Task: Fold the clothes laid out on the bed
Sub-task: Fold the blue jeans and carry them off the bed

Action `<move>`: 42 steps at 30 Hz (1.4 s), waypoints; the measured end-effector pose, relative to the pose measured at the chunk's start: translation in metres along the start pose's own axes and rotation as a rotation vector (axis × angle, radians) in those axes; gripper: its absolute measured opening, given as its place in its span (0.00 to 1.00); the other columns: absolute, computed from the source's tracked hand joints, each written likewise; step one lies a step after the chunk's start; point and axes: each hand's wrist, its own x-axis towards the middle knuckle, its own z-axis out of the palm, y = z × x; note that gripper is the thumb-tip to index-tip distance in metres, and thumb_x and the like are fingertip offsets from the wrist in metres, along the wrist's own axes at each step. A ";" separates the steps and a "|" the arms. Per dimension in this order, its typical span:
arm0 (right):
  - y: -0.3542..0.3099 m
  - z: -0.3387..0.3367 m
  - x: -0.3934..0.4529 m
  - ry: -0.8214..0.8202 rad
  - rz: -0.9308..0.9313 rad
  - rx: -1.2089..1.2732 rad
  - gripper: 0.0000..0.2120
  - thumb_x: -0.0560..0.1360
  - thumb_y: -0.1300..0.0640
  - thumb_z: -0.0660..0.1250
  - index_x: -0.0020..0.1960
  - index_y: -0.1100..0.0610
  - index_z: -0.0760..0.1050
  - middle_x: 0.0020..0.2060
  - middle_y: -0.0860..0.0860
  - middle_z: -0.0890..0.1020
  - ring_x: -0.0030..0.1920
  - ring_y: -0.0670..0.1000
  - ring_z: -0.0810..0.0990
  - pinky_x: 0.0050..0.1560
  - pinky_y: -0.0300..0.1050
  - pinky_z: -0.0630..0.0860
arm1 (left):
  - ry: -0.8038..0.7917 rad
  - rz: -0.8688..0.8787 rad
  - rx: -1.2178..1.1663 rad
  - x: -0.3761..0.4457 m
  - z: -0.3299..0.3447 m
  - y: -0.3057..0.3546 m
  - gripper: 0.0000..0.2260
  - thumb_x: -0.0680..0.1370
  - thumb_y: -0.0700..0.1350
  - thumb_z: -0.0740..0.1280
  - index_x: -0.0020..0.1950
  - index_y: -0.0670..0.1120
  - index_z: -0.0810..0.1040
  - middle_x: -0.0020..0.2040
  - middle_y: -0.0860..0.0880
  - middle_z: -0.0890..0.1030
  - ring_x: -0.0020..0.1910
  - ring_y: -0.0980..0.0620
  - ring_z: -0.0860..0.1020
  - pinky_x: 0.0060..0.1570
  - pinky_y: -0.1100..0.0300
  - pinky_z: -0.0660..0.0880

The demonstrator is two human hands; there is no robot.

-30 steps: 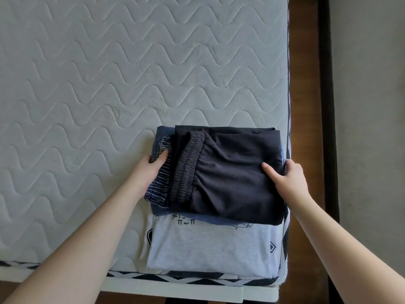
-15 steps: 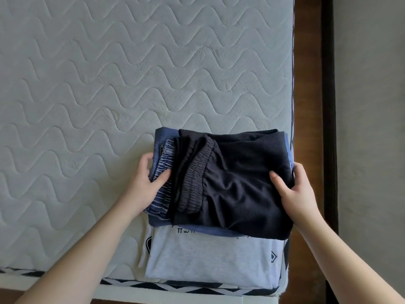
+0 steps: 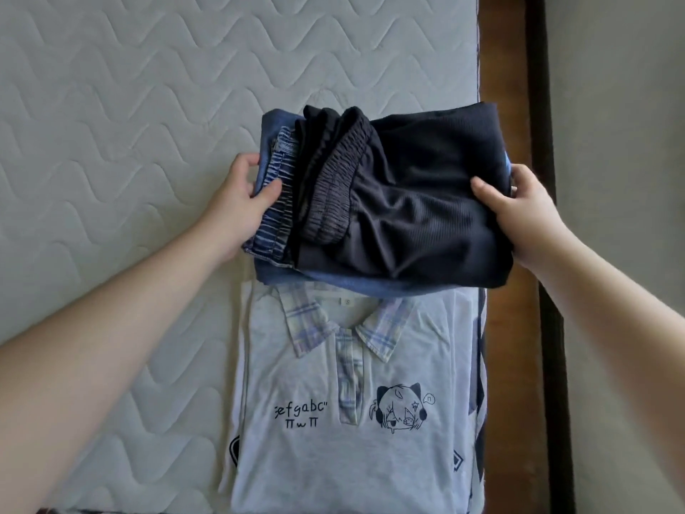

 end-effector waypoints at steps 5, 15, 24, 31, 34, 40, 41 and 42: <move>0.001 0.012 0.038 0.002 0.022 0.027 0.14 0.68 0.42 0.74 0.50 0.43 0.75 0.48 0.47 0.84 0.49 0.48 0.84 0.49 0.45 0.81 | -0.019 0.006 0.067 0.043 -0.002 -0.002 0.11 0.82 0.43 0.63 0.62 0.52 0.64 0.41 0.50 0.82 0.31 0.55 0.80 0.29 0.61 0.77; 0.016 0.024 0.071 0.039 0.271 -0.079 0.42 0.62 0.30 0.72 0.69 0.51 0.69 0.61 0.51 0.78 0.59 0.54 0.79 0.61 0.57 0.76 | -0.062 -0.280 0.039 0.070 -0.004 -0.028 0.19 0.81 0.53 0.65 0.69 0.48 0.67 0.56 0.46 0.81 0.47 0.51 0.81 0.49 0.55 0.78; 0.038 0.025 0.035 -0.115 0.341 -0.143 0.50 0.52 0.27 0.77 0.66 0.47 0.66 0.55 0.41 0.76 0.53 0.43 0.77 0.43 0.40 0.74 | -0.226 -0.351 0.006 0.042 0.004 -0.038 0.23 0.76 0.59 0.66 0.68 0.63 0.62 0.59 0.59 0.79 0.54 0.56 0.78 0.49 0.53 0.74; 0.048 0.019 0.024 0.059 0.164 -0.177 0.31 0.63 0.36 0.76 0.61 0.46 0.70 0.49 0.38 0.78 0.51 0.42 0.78 0.47 0.39 0.74 | -0.127 -0.081 0.026 0.043 0.012 -0.049 0.17 0.79 0.45 0.68 0.68 0.49 0.71 0.54 0.58 0.82 0.50 0.63 0.80 0.47 0.70 0.75; 0.051 0.022 0.022 0.045 0.214 -0.261 0.32 0.66 0.36 0.74 0.63 0.50 0.70 0.50 0.42 0.79 0.55 0.49 0.79 0.54 0.45 0.75 | -0.093 -0.207 0.108 0.040 0.017 -0.051 0.19 0.78 0.52 0.69 0.66 0.46 0.71 0.57 0.50 0.82 0.54 0.53 0.80 0.52 0.58 0.78; 0.033 0.038 0.025 0.280 -0.152 -0.626 0.36 0.77 0.39 0.63 0.78 0.52 0.55 0.72 0.55 0.66 0.71 0.57 0.66 0.68 0.55 0.64 | 0.399 0.279 0.775 0.028 0.031 -0.007 0.23 0.81 0.53 0.60 0.72 0.43 0.67 0.64 0.38 0.73 0.62 0.38 0.72 0.60 0.46 0.68; 0.030 0.043 0.025 0.294 -0.280 -0.685 0.34 0.78 0.42 0.62 0.78 0.54 0.55 0.74 0.55 0.64 0.73 0.55 0.63 0.70 0.55 0.61 | 0.400 0.472 0.794 0.029 0.038 0.005 0.21 0.81 0.51 0.59 0.71 0.42 0.69 0.64 0.39 0.74 0.64 0.39 0.72 0.61 0.46 0.68; 0.027 0.049 0.026 0.286 -0.369 -0.753 0.32 0.80 0.44 0.61 0.79 0.54 0.55 0.76 0.54 0.62 0.76 0.54 0.60 0.72 0.53 0.58 | 0.361 0.641 0.818 0.032 0.049 0.018 0.20 0.81 0.49 0.59 0.70 0.42 0.71 0.66 0.40 0.74 0.66 0.40 0.72 0.63 0.47 0.67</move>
